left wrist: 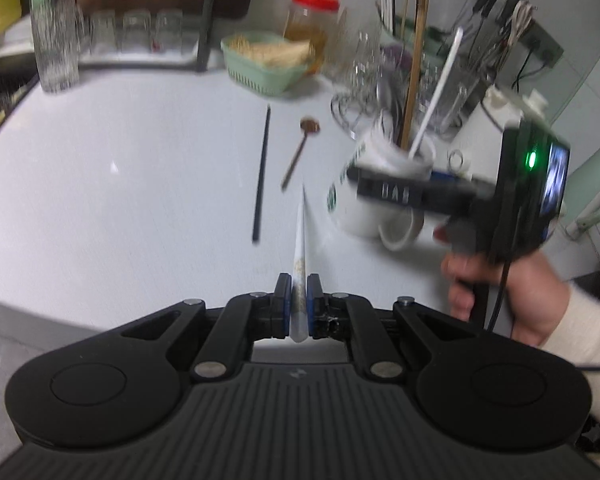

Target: Organize utensils

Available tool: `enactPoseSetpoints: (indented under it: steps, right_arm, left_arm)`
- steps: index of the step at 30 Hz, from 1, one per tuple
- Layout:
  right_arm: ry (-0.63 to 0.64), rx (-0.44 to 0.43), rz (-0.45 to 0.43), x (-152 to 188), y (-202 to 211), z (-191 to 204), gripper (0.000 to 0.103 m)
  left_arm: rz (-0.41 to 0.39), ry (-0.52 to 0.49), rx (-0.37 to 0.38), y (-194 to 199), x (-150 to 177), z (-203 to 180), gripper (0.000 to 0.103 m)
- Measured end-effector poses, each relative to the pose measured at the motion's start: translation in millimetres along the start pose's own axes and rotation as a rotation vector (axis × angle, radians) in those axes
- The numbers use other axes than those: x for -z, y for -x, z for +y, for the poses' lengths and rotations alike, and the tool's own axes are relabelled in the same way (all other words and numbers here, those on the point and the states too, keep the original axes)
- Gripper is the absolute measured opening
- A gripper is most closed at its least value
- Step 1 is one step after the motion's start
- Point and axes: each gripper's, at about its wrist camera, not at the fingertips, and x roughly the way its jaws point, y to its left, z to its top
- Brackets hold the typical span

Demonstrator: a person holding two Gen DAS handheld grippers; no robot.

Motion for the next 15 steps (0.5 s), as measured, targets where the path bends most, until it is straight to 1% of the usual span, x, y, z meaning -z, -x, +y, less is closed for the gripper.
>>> enactPoseSetpoints:
  steps: [2, 5, 9, 12, 15]
  right_arm:
    - [-0.008, -0.003, -0.003, -0.6, 0.1, 0.3, 0.093]
    - [-0.006, -0.005, 0.001, -0.8, -1.9, 2.3, 0.091]
    - [0.015, 0.017, 0.002, 0.0, -2.8, 7.3, 0.091]
    - [0.048, 0.038, 0.005, 0.4, -4.8, 12.0, 0.091]
    - [0.040, 0.043, 0.007, -0.2, -5.2, 12.2, 0.091]
  left_arm:
    - [-0.014, -0.014, 0.000, 6.0, -11.9, 0.4, 0.009]
    - [0.013, -0.078, -0.009, 9.0, -26.9, -3.4, 0.009]
    - [0.037, -0.135, 0.027, 8.2, -44.0, -5.6, 0.009]
    - [0.051, -0.200, 0.038, 7.4, -57.3, -6.0, 0.009]
    - [0.061, -0.255, 0.059, 8.2, -74.4, -4.2, 0.009]
